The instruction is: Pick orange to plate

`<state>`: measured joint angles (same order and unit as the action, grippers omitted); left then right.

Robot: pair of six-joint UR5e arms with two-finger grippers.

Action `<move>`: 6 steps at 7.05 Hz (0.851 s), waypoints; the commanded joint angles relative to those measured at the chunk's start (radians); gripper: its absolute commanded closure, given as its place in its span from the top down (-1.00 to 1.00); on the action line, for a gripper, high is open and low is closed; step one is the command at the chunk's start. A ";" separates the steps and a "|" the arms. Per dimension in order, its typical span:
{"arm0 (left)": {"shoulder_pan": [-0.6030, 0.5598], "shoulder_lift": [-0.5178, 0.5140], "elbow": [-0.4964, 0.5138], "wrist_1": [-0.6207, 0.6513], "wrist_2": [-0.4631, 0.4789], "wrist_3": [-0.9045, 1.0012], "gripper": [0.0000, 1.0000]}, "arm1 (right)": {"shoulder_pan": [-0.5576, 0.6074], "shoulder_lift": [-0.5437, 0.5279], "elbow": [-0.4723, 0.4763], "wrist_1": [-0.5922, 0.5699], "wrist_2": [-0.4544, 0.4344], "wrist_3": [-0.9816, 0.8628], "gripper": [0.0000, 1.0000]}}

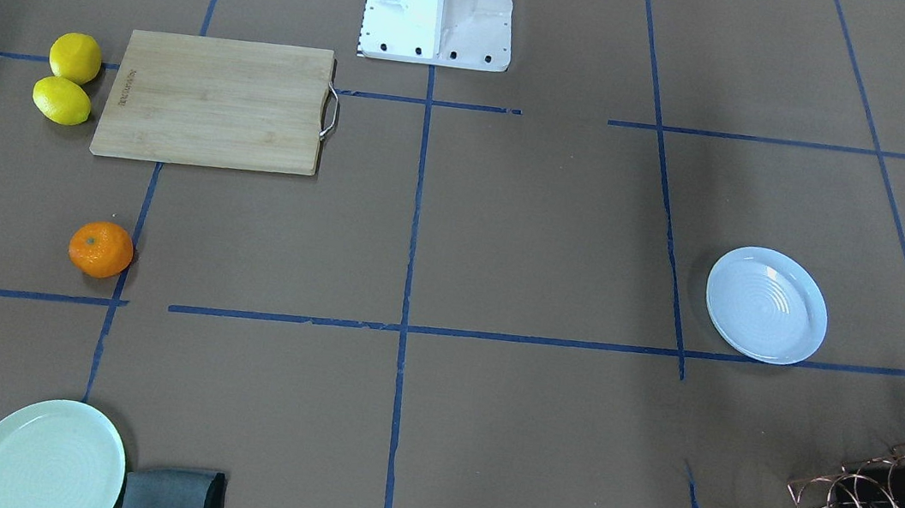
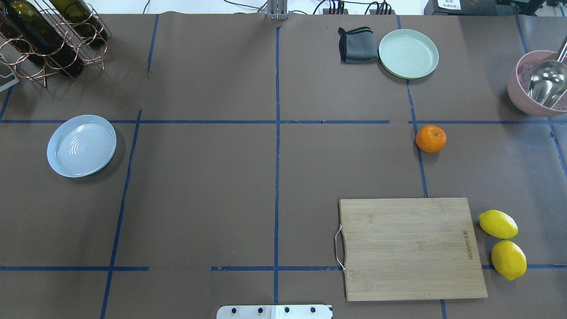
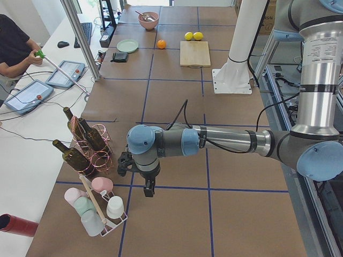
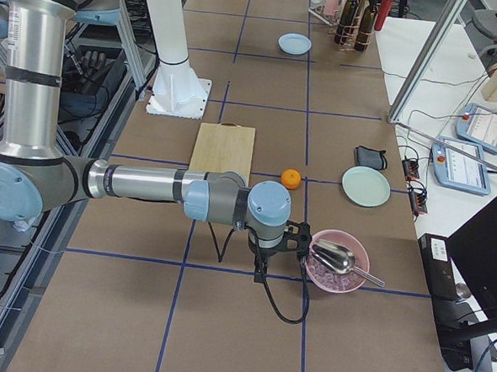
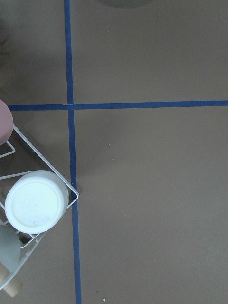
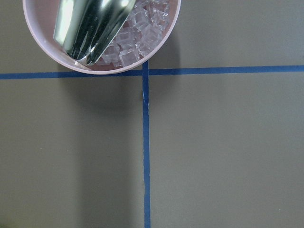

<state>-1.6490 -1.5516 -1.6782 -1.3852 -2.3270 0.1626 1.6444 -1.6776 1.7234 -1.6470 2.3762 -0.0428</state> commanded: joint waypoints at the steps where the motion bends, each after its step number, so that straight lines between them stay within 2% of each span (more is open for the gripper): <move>1: 0.002 -0.008 0.000 0.000 0.000 -0.002 1.00 | 0.000 -0.001 0.001 0.003 0.001 0.000 1.00; 3: 0.005 -0.077 -0.006 -0.009 0.000 0.001 1.00 | 0.000 -0.004 0.018 0.007 0.017 0.004 1.00; 5: 0.052 -0.094 0.005 -0.201 0.002 -0.008 1.00 | -0.005 0.004 0.024 0.013 0.034 0.017 1.00; 6: 0.073 -0.088 0.011 -0.251 -0.017 -0.008 1.00 | -0.005 0.007 0.028 0.013 0.044 0.030 1.00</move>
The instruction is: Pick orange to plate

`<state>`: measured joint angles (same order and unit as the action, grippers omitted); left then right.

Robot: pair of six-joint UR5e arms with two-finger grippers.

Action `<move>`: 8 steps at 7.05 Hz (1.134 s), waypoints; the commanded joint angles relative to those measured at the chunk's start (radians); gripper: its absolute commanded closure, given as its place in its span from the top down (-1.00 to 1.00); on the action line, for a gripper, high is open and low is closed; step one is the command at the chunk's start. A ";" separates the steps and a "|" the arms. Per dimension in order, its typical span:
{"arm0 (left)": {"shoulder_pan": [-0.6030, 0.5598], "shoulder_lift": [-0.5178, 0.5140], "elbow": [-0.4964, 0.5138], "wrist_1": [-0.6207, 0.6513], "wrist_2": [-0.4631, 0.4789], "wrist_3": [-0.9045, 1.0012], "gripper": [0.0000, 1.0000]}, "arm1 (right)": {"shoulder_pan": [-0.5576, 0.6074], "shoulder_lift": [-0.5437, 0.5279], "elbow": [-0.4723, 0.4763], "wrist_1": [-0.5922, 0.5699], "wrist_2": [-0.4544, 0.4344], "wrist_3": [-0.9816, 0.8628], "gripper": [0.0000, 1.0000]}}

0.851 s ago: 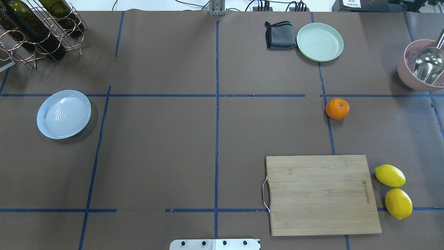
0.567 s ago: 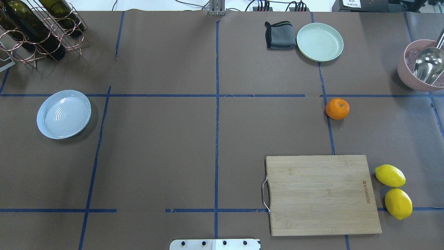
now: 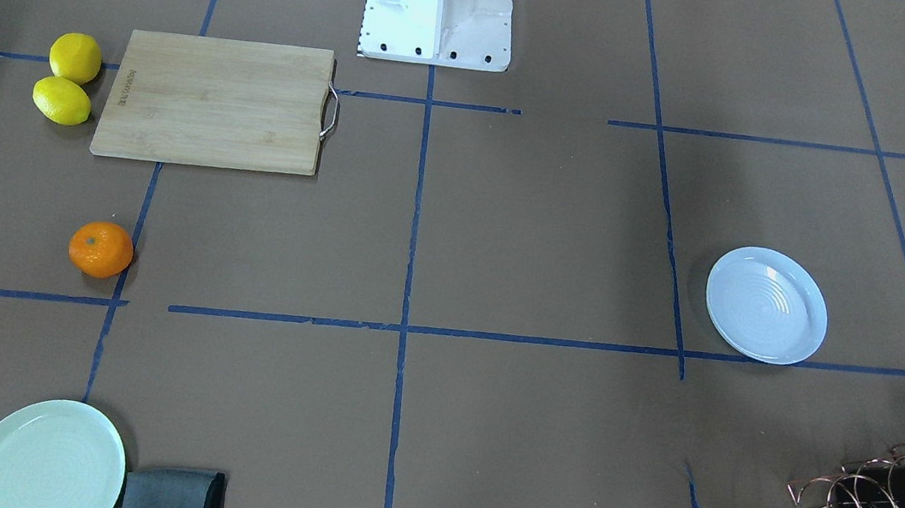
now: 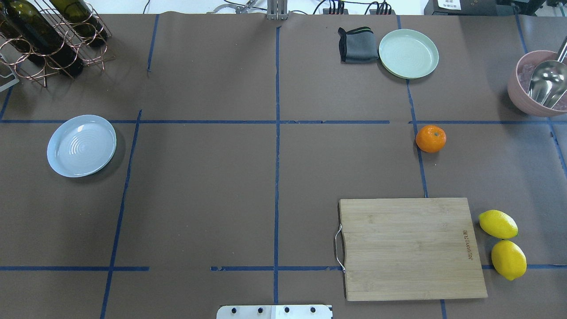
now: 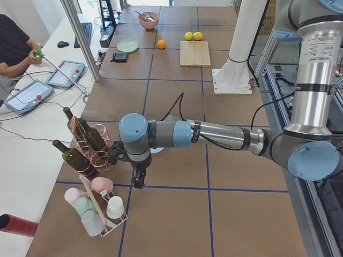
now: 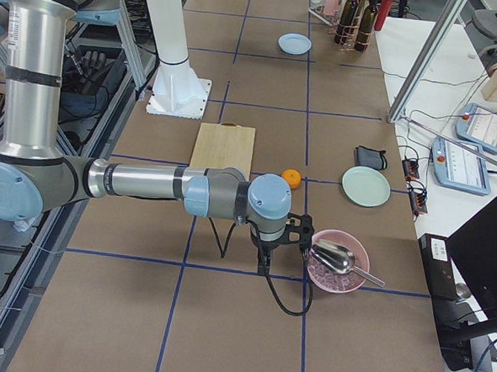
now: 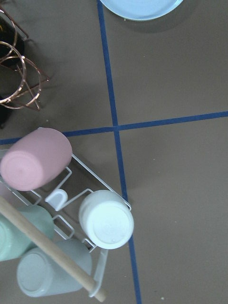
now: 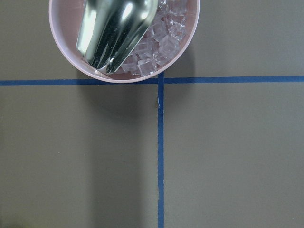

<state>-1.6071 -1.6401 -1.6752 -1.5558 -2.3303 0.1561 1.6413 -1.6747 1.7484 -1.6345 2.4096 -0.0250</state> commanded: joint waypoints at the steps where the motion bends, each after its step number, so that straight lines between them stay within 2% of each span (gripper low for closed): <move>1: 0.065 -0.010 0.008 -0.090 -0.085 -0.003 1.00 | -0.011 0.057 -0.001 -0.004 0.013 0.008 1.00; 2: 0.084 -0.015 0.024 -0.145 -0.092 -0.001 1.00 | -0.011 0.090 -0.009 -0.001 0.013 0.010 1.00; 3: 0.099 -0.017 0.088 -0.188 -0.096 -0.001 1.00 | -0.017 0.095 -0.016 0.001 0.020 0.010 1.00; 4: 0.163 -0.012 0.098 -0.222 -0.092 -0.007 1.00 | -0.032 0.098 -0.015 0.001 0.046 0.011 1.00; 5: 0.180 -0.009 0.100 -0.248 -0.092 -0.103 1.00 | -0.041 0.098 -0.017 0.011 0.061 0.011 1.00; 6: 0.208 0.000 0.089 -0.304 -0.083 -0.276 1.00 | -0.043 0.099 -0.012 0.021 0.063 0.020 1.00; 7: 0.245 0.032 0.089 -0.390 -0.073 -0.381 1.00 | -0.047 0.101 -0.007 0.021 0.063 0.033 1.00; 8: 0.309 0.055 0.089 -0.497 -0.031 -0.571 1.00 | -0.052 0.110 -0.007 0.021 0.063 0.036 1.00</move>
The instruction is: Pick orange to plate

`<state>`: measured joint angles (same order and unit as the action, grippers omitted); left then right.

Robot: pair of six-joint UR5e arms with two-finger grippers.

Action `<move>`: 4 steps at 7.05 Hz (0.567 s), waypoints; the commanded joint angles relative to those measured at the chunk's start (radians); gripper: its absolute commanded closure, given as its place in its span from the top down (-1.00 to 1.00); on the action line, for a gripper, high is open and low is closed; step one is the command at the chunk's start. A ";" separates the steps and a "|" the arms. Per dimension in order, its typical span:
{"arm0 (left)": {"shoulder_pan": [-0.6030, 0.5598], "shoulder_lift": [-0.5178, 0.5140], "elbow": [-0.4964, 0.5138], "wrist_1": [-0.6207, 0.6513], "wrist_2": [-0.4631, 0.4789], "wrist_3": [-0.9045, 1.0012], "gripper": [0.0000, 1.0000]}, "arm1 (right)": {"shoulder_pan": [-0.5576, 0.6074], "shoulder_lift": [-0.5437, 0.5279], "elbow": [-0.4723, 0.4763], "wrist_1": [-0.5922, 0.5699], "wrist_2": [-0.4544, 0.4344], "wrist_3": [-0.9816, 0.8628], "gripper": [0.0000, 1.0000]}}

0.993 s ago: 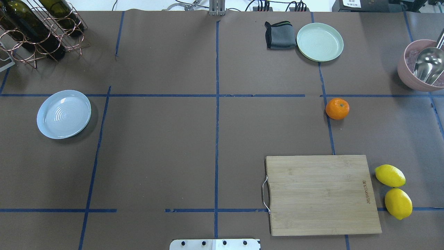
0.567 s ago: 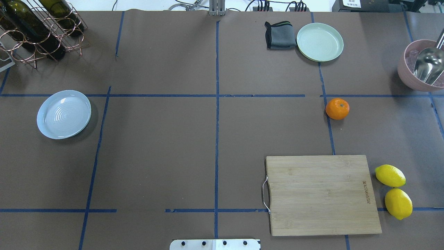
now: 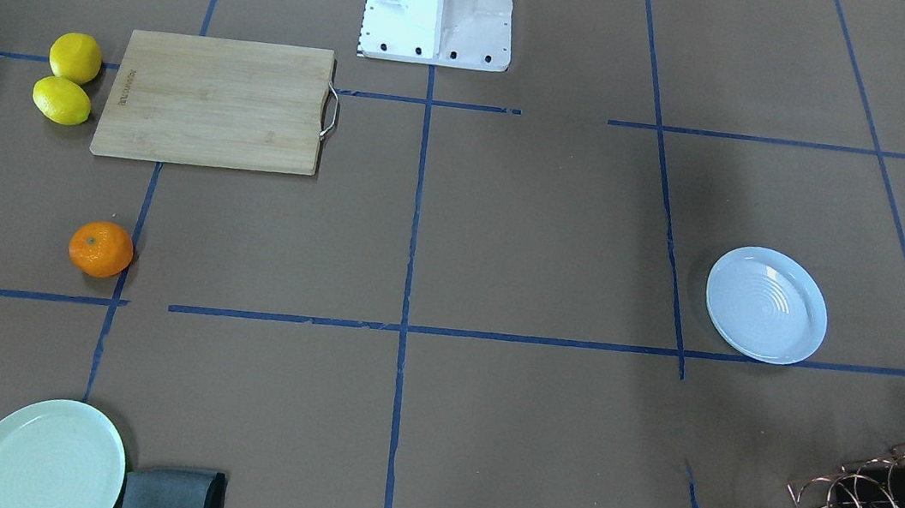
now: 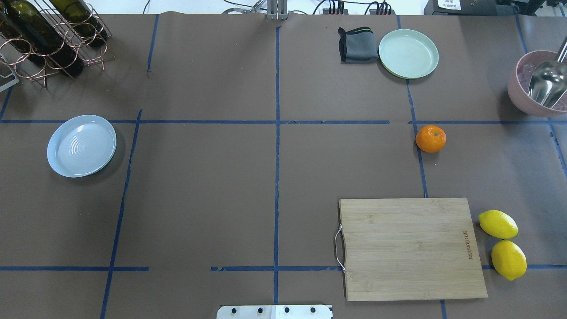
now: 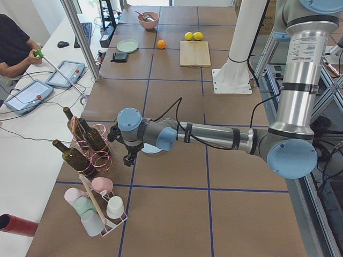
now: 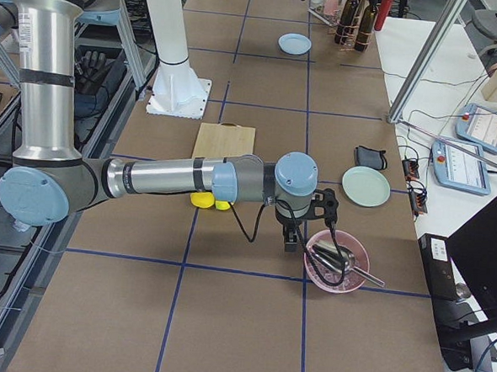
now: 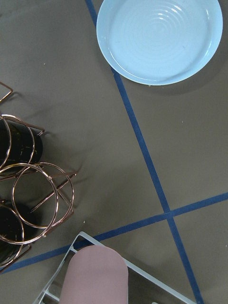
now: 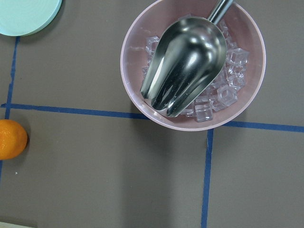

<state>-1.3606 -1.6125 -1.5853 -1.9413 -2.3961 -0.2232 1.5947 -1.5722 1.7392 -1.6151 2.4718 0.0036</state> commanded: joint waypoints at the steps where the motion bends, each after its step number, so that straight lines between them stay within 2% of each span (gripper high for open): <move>1: 0.125 0.073 0.004 -0.263 0.069 -0.355 1.00 | -0.009 0.009 0.003 0.001 0.004 0.007 1.00; 2: 0.190 0.101 0.010 -0.386 0.130 -0.492 0.97 | -0.019 0.015 0.005 0.003 0.004 0.060 1.00; 3: 0.236 0.103 0.013 -0.443 0.143 -0.598 0.91 | -0.027 0.020 0.013 0.003 0.004 0.088 1.00; 4: 0.265 0.102 0.024 -0.449 0.203 -0.614 0.86 | -0.027 0.020 0.017 0.003 0.006 0.091 1.00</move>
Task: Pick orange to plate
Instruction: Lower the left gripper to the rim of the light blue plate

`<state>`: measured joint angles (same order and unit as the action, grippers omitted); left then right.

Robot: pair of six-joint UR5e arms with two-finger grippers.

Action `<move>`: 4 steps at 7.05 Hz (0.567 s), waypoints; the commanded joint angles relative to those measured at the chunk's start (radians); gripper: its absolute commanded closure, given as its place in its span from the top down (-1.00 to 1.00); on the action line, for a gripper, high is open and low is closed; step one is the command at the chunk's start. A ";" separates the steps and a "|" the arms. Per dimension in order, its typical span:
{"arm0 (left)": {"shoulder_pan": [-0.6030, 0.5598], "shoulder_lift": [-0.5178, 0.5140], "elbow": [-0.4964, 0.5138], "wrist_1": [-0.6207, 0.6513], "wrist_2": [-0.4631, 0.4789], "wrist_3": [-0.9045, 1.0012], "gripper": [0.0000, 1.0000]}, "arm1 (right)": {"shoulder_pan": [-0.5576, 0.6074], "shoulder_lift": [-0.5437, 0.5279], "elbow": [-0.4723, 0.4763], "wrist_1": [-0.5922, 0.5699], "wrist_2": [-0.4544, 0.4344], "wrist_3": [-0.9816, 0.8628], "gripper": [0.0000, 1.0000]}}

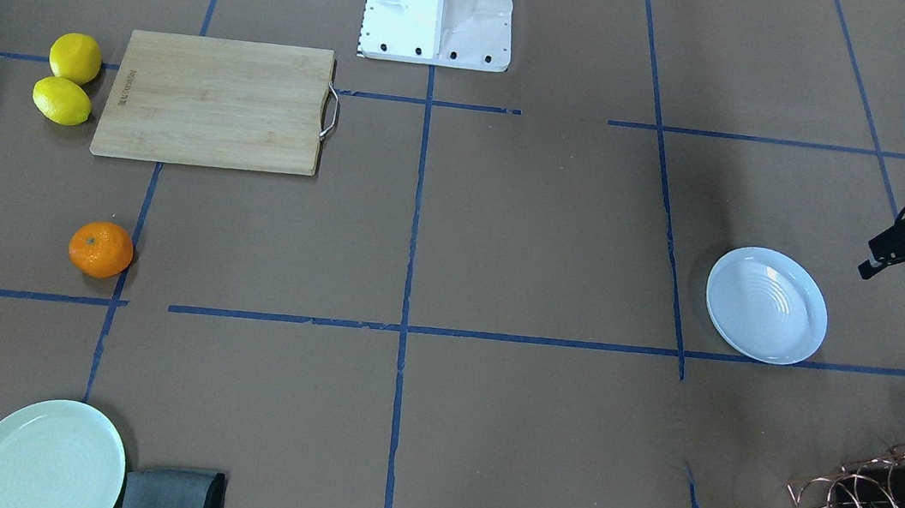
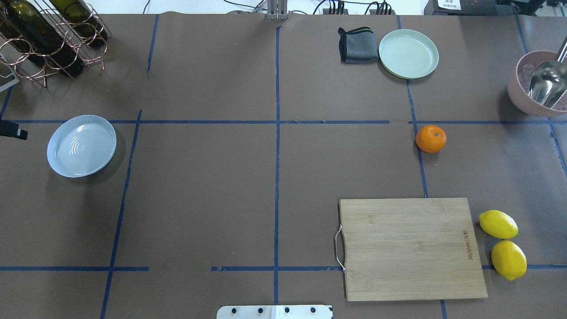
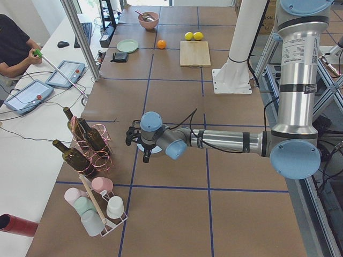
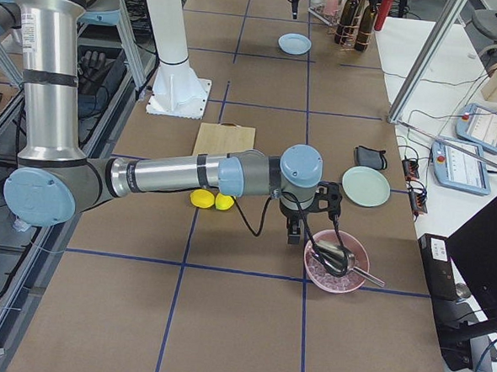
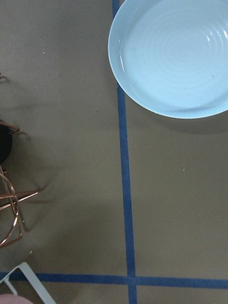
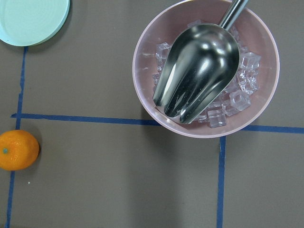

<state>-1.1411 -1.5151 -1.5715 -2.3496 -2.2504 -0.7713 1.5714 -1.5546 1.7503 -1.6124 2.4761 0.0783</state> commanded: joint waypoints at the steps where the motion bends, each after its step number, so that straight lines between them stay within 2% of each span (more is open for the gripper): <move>1: 0.070 -0.010 0.030 -0.045 0.108 -0.078 0.82 | -0.005 0.002 0.008 -0.001 0.000 0.018 1.00; 4: 0.092 -0.048 0.062 -0.045 0.117 -0.089 0.71 | -0.019 0.004 0.006 -0.001 0.000 0.041 1.00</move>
<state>-1.0574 -1.5465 -1.5212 -2.3942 -2.1388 -0.8570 1.5602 -1.5512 1.7578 -1.6137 2.4759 0.1106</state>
